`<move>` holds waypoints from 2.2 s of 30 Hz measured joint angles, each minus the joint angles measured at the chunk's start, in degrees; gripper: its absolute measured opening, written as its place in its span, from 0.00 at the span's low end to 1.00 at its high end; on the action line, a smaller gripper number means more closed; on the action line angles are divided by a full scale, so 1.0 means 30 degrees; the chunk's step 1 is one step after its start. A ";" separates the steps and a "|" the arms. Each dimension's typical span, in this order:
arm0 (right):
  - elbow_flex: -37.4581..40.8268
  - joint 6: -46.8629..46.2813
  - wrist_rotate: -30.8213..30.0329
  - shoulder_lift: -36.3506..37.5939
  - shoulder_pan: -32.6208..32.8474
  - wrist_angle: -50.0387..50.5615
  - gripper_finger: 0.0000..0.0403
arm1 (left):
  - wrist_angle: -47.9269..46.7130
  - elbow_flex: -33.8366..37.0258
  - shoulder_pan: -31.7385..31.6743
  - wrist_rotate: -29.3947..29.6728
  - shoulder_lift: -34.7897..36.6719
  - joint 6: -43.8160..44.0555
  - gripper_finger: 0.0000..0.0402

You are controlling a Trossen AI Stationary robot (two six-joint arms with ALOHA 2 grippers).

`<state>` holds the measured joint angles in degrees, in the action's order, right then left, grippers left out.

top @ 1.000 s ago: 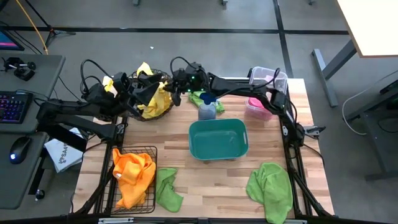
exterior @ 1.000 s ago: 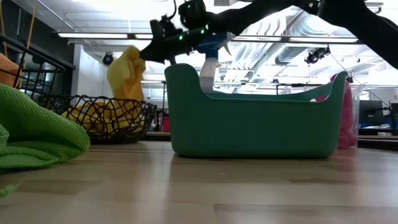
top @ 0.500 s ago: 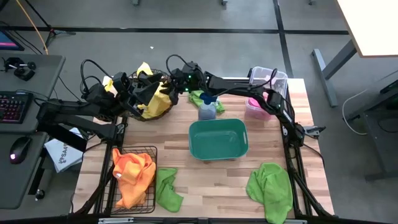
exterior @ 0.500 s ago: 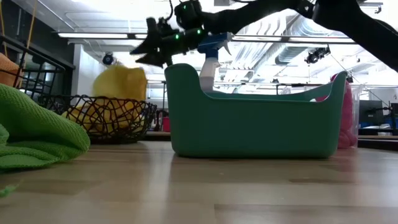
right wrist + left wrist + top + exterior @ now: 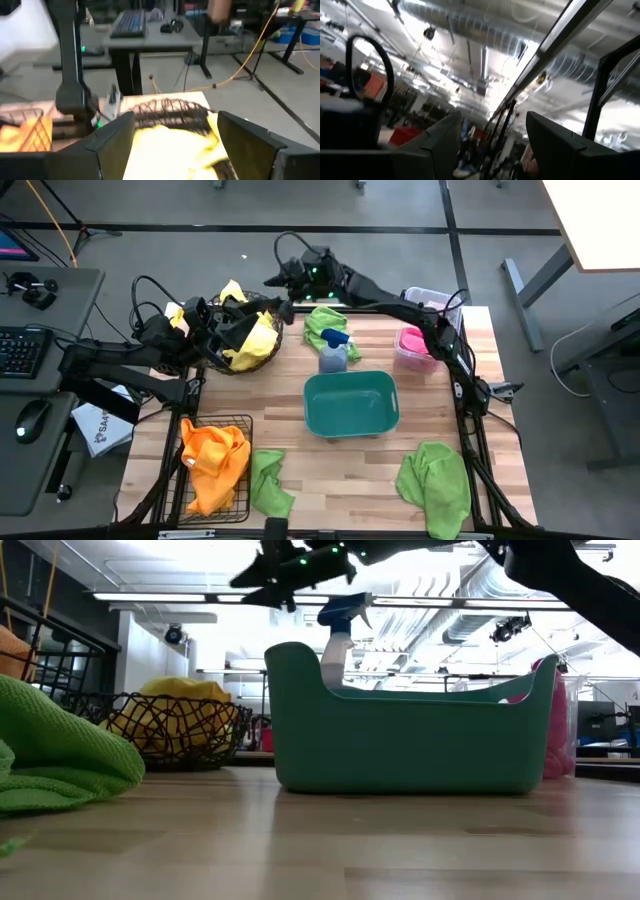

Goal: Sort microfiber towel by color & place in baskets
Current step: Put the bottom left green towel into the blue bin

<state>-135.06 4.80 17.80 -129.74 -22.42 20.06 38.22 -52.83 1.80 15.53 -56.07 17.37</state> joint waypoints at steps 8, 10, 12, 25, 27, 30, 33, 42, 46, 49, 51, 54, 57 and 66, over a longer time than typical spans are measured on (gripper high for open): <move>0.1789 0.3149 0.1212 0.3515 -0.2296 0.6455 0.65 | -0.3253 -0.0004 -0.0003 0.0227 -0.0285 0.0150 0.53; 0.2013 0.3557 0.1824 0.4089 -0.2882 0.8415 0.64 | -0.3350 -0.0012 -0.0006 0.0551 -0.0621 0.0022 0.53; 0.2190 0.3732 0.2515 0.4695 -0.3227 1.0119 0.64 | -0.3804 -0.0012 -0.0007 0.0909 -0.0946 -0.0044 0.53; 0.2191 0.2140 0.3033 0.9475 0.0883 2.0199 0.63 | -0.7000 -0.0017 -0.0746 -0.8554 -0.5233 0.4539 0.53; 0.2191 0.0170 0.1121 1.0205 0.2762 2.0612 0.63 | -0.9605 -0.0015 -0.0345 -0.9428 -0.5598 0.5330 0.53; 0.2191 -0.3603 -0.3058 1.1246 0.6209 2.0957 0.63 | -1.4333 -0.0400 0.0505 -0.9642 -0.6309 0.5844 0.53; 0.2184 -0.8299 -0.7742 1.1767 1.0045 2.1282 0.63 | -1.9159 -0.1860 0.1670 -0.9889 -0.7474 0.5207 0.53; 0.2184 -2.0028 -1.6783 1.0585 1.9196 2.3288 0.63 | -3.1631 -0.7761 0.5508 -0.9945 -1.2761 0.4014 0.53; 0.2191 -2.2072 -1.8847 0.9902 2.1217 2.3335 0.63 | -3.2714 -0.9155 0.6545 -0.9133 -1.4828 0.4824 0.53; 0.2191 -2.2156 -1.9346 0.9475 2.2188 2.3329 0.63 | -3.2764 -0.9789 0.6814 -0.8689 -1.6288 0.5916 0.53; 0.2191 -2.2081 -1.9378 0.9226 2.2557 2.3321 0.63 | -3.2890 -1.0129 0.6827 -0.8640 -1.7253 0.6621 0.53; 0.2191 -2.1916 -1.9414 0.9057 2.3017 2.3321 0.63 | -3.4579 -1.0876 0.6812 -0.8641 -1.8769 0.7038 0.53; 0.2191 -2.1626 -1.9610 0.9008 2.3417 2.3321 0.63 | -3.7001 -1.1626 0.6807 -0.8590 -2.0118 0.6811 0.53; 0.2191 -2.0939 -2.0883 0.9006 2.4394 2.3327 0.63 | -3.8743 -1.2048 0.7284 -0.8946 -2.1464 0.6459 0.53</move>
<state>-128.49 -58.02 -44.85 -102.72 50.76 90.04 -78.00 -88.97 23.66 -11.31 -120.46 36.74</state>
